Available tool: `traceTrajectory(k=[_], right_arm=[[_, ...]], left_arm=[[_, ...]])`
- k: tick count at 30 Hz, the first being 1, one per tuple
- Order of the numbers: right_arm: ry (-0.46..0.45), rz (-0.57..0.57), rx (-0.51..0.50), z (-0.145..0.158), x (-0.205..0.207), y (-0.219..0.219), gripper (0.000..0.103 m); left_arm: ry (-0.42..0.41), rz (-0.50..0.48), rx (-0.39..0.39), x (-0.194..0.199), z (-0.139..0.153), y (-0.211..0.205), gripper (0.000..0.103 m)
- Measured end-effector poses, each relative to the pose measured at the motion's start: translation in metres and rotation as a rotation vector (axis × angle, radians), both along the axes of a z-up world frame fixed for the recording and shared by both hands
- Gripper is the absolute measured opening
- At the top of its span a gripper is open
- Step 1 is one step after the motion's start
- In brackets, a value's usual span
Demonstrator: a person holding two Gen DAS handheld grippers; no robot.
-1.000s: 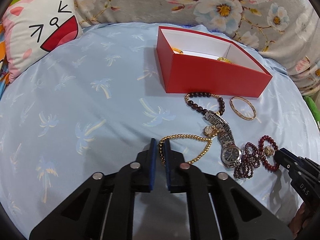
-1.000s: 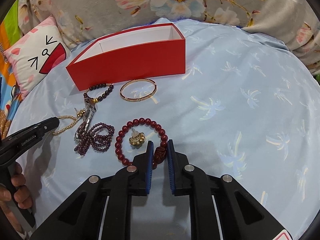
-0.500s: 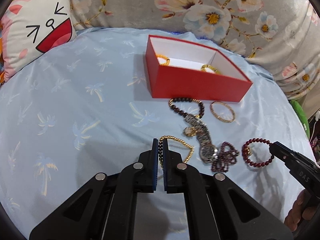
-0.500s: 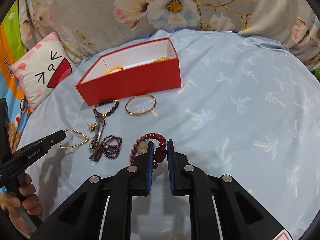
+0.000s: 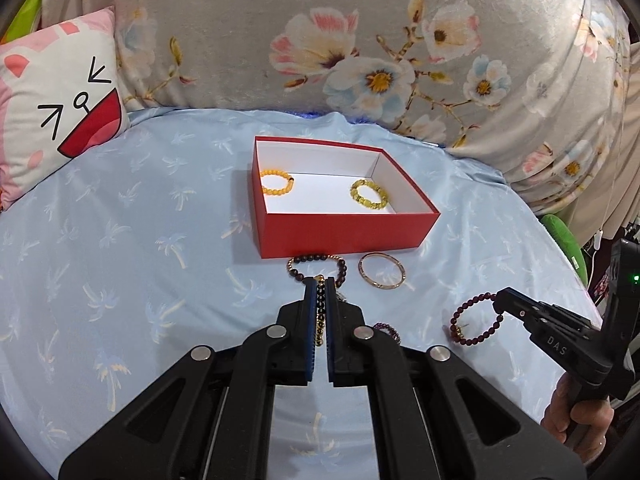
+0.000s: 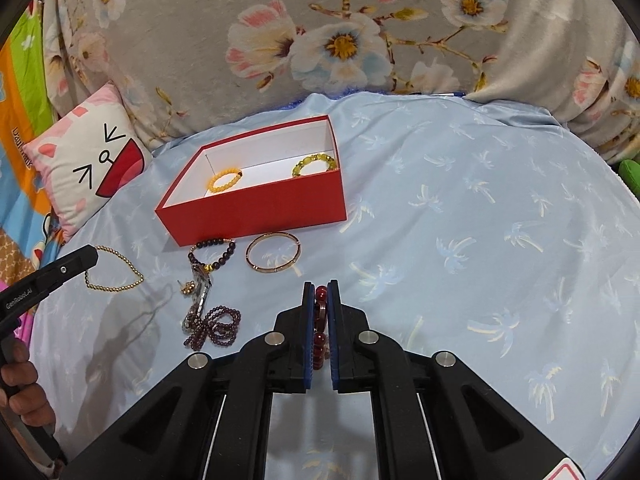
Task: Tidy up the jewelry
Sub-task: 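Carry the gold chain and dark red bracelet into the red box and release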
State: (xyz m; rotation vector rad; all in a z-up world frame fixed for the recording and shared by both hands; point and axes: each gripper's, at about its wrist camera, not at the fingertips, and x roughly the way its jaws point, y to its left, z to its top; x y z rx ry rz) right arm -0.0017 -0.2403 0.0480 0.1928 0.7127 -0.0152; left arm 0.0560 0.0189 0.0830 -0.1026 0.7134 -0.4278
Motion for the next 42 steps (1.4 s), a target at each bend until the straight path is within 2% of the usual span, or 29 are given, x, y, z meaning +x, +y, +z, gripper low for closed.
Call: traceTrajectory(k=[7, 12, 19, 23, 28, 34, 42], right_arm=[[-0.046, 0.027, 0.035, 0.025, 0.007, -0.005, 0.006], [-0.075, 0.054, 0.095, 0.044, 0.016, -0.011, 0.006], [-0.109, 0.075, 0.042, 0.067, 0.04, -0.003, 0.006], [-0.114, 0.087, 0.031, 0.074, 0.072, 0.005, 0.006], [-0.094, 0.117, 0.074, 0.071, 0.117, 0.014, 0.006], [-0.026, 0.16, 0.16, 0.048, 0.17, 0.025, 0.006], [0.074, 0.133, 0.099, 0.0, 0.204, 0.029, 0.006]], left_arm=[[-0.021, -0.018, -0.019, 0.009, 0.017, -0.005, 0.003], [-0.049, -0.023, -0.025, 0.014, 0.03, -0.007, 0.004], [-0.082, -0.035, -0.01, 0.037, 0.047, -0.017, 0.004], [-0.075, -0.034, -0.029, 0.065, 0.052, -0.023, 0.004], [-0.049, -0.025, -0.065, 0.107, 0.048, -0.029, 0.004], [0.017, -0.008, -0.079, 0.149, 0.025, -0.036, 0.004], [0.078, 0.001, -0.024, 0.174, -0.011, -0.048, 0.004]])
